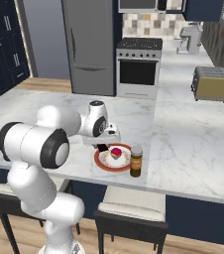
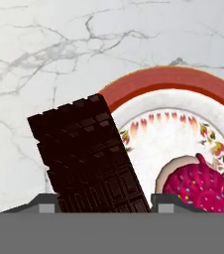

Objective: Take the cinnamon bottle from the cabinet and place it on the dining table, next to the plate with the cupcake. Then take the chocolate from the dining counter and place it on the cupcake plate.

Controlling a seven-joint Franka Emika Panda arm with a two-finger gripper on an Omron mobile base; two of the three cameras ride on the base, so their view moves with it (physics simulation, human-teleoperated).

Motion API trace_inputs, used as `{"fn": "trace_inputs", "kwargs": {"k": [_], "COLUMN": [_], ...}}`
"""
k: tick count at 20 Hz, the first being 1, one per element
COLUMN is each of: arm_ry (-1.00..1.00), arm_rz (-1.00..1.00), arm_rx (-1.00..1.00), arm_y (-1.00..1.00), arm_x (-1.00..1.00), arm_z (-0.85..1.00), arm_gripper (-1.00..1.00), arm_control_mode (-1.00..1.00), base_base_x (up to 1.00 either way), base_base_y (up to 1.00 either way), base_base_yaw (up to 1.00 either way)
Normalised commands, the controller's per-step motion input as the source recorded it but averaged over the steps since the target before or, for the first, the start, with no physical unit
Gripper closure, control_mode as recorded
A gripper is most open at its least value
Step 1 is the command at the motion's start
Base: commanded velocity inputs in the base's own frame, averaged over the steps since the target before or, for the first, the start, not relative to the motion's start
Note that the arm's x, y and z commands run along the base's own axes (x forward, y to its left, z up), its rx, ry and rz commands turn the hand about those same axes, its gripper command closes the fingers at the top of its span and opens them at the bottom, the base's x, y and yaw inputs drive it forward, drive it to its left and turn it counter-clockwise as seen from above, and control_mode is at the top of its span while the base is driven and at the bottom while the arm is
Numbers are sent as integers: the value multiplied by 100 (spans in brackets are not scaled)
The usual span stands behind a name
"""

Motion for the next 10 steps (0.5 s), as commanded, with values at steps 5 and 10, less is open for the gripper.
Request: {"fn": "trace_inputs", "kwargs": {"k": [5,10], "arm_ry": [4,0], "arm_rz": [0,0], "arm_rx": [-15,-5], "arm_y": [-3,-2], "arm_x": [3,0], "arm_z": [-49,-23], "arm_gripper": [100,100], "arm_control_mode": [-100,-100], "base_base_x": [0,0], "base_base_y": [0,0], "base_base_yaw": [0,0]}}
